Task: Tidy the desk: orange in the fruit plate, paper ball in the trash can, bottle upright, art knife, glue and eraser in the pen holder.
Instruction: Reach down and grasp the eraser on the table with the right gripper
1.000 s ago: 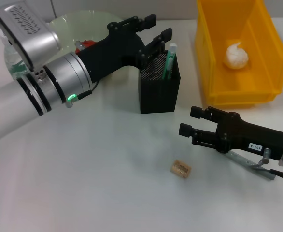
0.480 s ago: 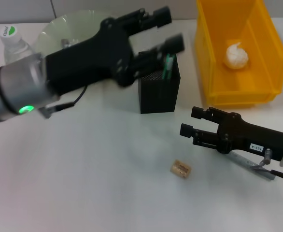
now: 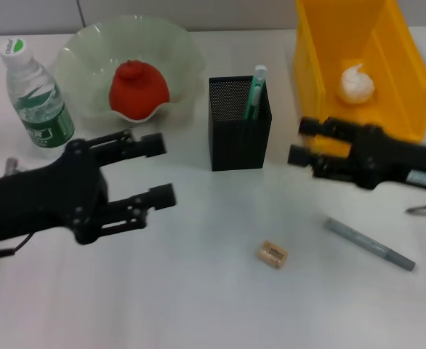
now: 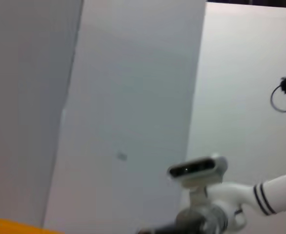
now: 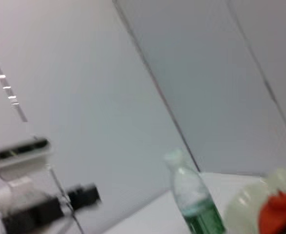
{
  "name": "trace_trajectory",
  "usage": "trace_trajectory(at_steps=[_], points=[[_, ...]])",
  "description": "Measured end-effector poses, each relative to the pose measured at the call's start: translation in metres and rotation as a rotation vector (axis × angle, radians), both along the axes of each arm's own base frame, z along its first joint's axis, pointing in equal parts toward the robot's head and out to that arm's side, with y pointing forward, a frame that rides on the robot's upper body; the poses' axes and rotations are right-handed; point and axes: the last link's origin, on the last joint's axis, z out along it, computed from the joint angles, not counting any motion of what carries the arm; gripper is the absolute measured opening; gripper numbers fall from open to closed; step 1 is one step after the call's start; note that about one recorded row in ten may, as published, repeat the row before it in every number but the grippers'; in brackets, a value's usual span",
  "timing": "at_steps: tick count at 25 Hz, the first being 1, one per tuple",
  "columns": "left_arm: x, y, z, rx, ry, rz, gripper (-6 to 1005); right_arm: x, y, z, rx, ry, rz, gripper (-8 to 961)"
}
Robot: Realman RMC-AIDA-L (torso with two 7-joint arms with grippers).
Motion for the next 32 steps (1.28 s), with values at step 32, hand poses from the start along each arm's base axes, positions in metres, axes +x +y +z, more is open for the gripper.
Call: trace_trajectory(at_steps=[32], points=[[-0.035, -0.024, -0.009, -0.031, 0.081, 0.115, 694, -0.156, 0.050, -0.025, -0.433, -1.179, 0.010, 789]])
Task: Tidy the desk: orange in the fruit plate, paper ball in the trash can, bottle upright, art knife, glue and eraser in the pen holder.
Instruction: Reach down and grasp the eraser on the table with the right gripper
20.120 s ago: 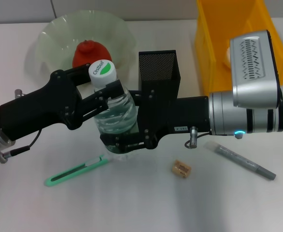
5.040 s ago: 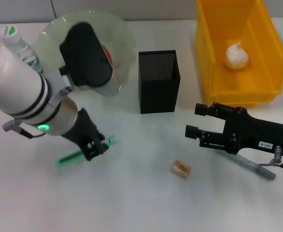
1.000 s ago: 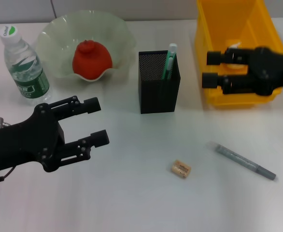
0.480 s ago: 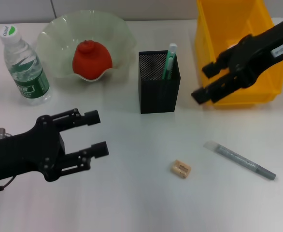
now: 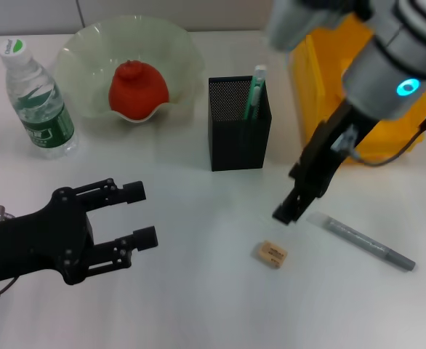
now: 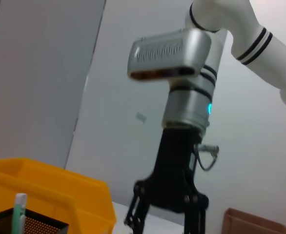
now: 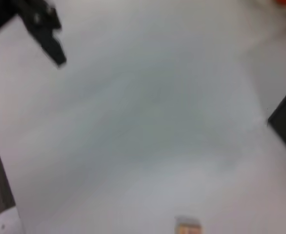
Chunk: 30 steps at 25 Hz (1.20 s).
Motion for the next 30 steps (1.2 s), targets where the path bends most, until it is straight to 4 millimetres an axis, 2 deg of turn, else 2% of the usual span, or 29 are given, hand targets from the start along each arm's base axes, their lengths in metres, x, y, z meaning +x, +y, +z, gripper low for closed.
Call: trace_trajectory(at_steps=[5, 12, 30], points=[[-0.001, -0.001, 0.000, 0.012, 0.001, 0.002, 695, 0.005, -0.001, -0.024, -0.036, -0.082, -0.016, 789], [-0.001, 0.000, -0.002, 0.024, 0.004, -0.004, 695, 0.012, -0.001, -0.043, -0.051, -0.097, -0.028, 789], [-0.001, 0.004, -0.005, 0.039, 0.015, 0.003, 695, 0.027, -0.011, -0.072, -0.093, -0.128, 0.002, 789]])
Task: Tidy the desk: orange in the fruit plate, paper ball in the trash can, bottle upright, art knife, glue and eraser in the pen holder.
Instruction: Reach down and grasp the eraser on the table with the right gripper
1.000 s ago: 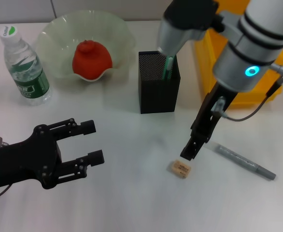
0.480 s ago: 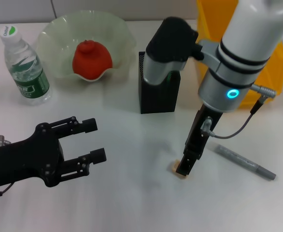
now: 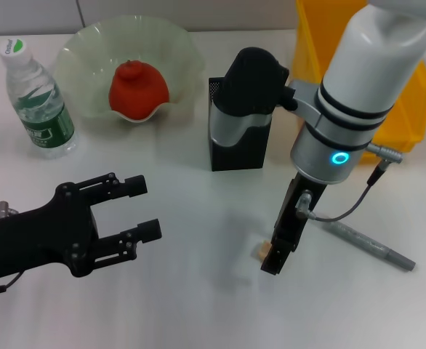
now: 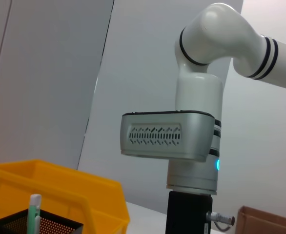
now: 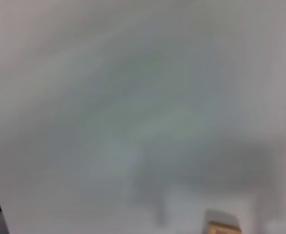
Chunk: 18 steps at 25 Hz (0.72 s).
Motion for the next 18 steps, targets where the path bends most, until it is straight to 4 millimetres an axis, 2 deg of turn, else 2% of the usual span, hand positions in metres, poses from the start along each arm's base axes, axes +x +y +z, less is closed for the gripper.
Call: trace_trajectory(at_steps=[18], points=[[0.000, 0.000, -0.001, 0.001, 0.000, 0.004, 695, 0.008, 0.000, -0.012, 0.014, 0.007, 0.008, 788]])
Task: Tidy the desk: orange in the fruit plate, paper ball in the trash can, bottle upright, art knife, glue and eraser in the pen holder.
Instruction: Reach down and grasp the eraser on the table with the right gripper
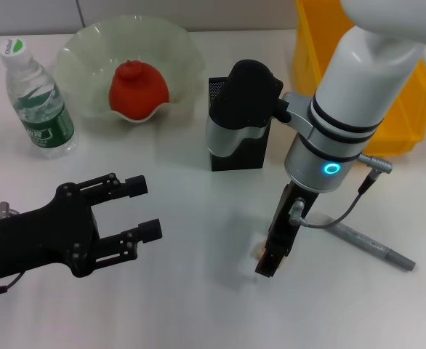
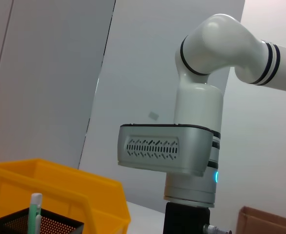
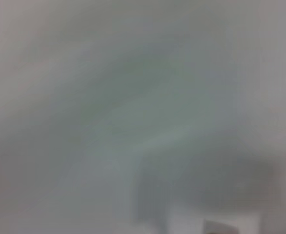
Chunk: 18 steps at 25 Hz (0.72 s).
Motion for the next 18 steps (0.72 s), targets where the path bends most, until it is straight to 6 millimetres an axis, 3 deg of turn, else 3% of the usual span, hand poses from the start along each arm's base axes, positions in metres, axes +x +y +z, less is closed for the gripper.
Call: trace_trajectory(at_steps=[17, 18], points=[[0.0005, -0.0006, -0.0012, -0.001, -0.003, 0.002, 696, 0.0008, -0.0012, -0.0029, -0.002, -0.002, 0.011, 674], [0.0005, -0.0005, -0.0013, -0.001, -0.003, 0.002, 696, 0.0008, -0.0011, -0.0030, -0.002, -0.001, 0.011, 627]])
